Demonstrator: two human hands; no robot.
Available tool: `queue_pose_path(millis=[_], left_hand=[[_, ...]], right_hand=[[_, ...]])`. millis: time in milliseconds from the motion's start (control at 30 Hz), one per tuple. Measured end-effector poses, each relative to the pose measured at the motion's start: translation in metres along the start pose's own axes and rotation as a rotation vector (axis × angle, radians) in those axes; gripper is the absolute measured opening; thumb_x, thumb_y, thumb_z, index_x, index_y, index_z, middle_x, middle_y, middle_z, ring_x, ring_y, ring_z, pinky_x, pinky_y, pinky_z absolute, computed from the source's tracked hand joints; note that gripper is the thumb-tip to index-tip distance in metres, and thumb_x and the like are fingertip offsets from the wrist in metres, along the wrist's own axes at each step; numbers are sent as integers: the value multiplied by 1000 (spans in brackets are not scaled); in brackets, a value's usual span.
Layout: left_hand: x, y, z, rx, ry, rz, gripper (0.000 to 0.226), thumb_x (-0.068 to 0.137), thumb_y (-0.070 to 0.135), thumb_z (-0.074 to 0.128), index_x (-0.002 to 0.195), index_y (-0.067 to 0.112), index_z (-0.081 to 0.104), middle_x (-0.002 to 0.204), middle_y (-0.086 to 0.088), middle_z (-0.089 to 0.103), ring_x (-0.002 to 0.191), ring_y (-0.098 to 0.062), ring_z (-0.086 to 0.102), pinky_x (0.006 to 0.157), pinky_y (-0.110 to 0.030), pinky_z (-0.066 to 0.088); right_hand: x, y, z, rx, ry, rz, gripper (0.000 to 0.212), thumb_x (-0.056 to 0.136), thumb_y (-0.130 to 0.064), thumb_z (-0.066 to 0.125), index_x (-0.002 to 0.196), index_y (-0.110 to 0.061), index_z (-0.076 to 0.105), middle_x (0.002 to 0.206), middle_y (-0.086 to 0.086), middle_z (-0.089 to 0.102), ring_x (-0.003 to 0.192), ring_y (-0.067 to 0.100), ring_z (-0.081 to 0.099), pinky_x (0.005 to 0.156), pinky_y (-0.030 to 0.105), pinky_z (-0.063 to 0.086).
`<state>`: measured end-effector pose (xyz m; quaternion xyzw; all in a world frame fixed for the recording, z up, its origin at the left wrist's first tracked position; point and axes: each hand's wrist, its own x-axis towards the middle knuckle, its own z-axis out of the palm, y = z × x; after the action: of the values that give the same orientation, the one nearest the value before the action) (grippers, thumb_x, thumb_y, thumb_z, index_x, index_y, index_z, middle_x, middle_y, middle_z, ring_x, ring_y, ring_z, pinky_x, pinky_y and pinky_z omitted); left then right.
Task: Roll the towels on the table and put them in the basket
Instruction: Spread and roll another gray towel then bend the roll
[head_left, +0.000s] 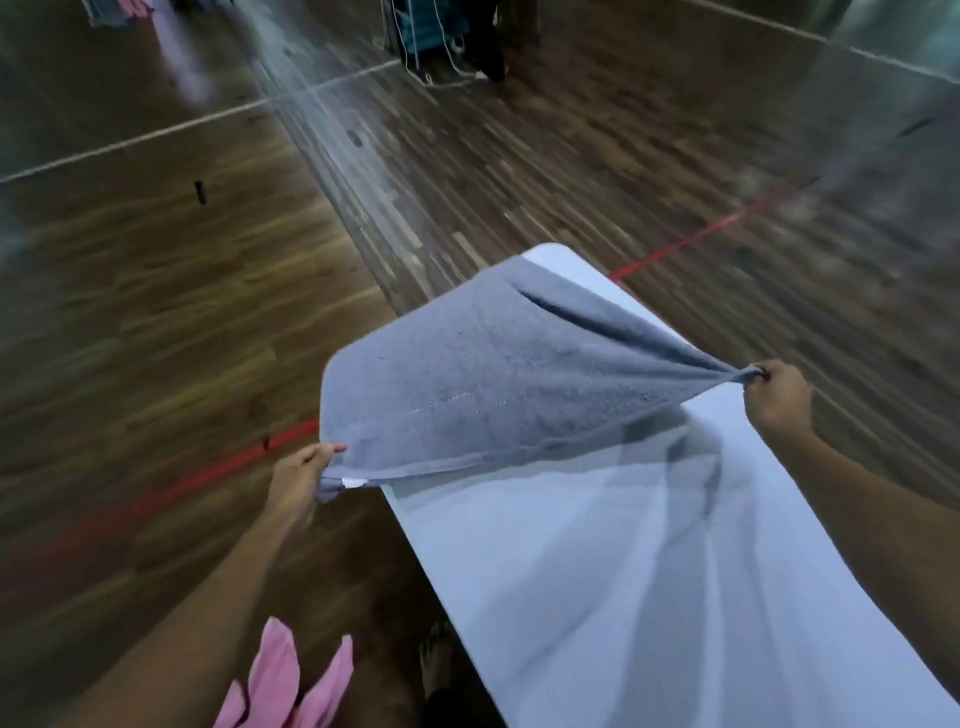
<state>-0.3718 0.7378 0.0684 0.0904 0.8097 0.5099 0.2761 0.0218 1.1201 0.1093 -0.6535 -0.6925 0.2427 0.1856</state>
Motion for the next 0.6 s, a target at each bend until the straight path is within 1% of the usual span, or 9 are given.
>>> queue_pose_path(millis=[100,200,233,300,400,433,500,533,600], left_hand=[[-48,-37,21,138,-73,-15,19,97,5,52,107,2,68,107,-15,63,74,-12,55,53,-10,47],[-74,-59,39,320,-196,39,22,95,4,55,111,11,68,119,-15,63,89,-16,57,77,-20,48],[-79,-62,46,356,-223,55,24,95,3,54,113,12,67,123,-13,62,95,-16,57,83,-22,47],[-85,-72,64,436,-234,89,27,97,5,52,120,13,64,123,-8,62,95,-15,59,80,-15,46],[-89,-72,86,578,-233,161,33,100,10,47,130,16,58,110,-3,64,74,-6,60,67,-4,41],[-89,-73,92,612,-238,180,33,100,11,47,132,15,57,114,-3,63,78,-7,61,71,-4,41],[-90,-80,100,665,-223,196,33,100,16,49,132,13,57,127,-5,61,101,-18,63,89,-18,42],[-90,-83,103,703,-188,209,33,99,20,51,130,14,59,127,-7,61,110,-24,60,94,-26,41],[-90,-88,107,900,-44,316,29,95,30,57,121,20,67,113,-8,61,109,-29,56,92,-37,36]], right_hand=[[-9,58,-13,-102,-60,33,30,85,3,43,104,14,64,102,40,60,98,52,57,87,49,46],[-12,107,-5,-193,-75,-97,46,69,-11,34,91,18,62,91,41,56,89,53,56,79,48,46],[-11,118,2,-247,-102,-112,42,69,-11,36,86,18,61,88,40,55,87,53,55,78,49,47],[-9,129,14,-342,-166,-136,28,79,-7,41,82,15,59,90,37,53,87,51,56,78,53,49],[-8,130,31,-471,-212,-300,35,85,-7,36,90,13,63,95,33,56,90,51,54,81,56,48],[-9,129,35,-537,-233,-336,38,93,-14,34,105,6,64,106,32,56,99,51,52,90,55,43],[-10,126,41,-628,-236,-203,48,98,-46,31,122,-17,60,124,24,52,118,45,45,107,58,22],[-12,121,43,-663,-193,-199,54,96,-57,29,121,-20,61,126,21,51,123,42,42,112,59,12],[-9,114,52,-718,-103,-267,62,94,-60,32,115,-13,67,129,20,49,129,39,36,113,62,0]])
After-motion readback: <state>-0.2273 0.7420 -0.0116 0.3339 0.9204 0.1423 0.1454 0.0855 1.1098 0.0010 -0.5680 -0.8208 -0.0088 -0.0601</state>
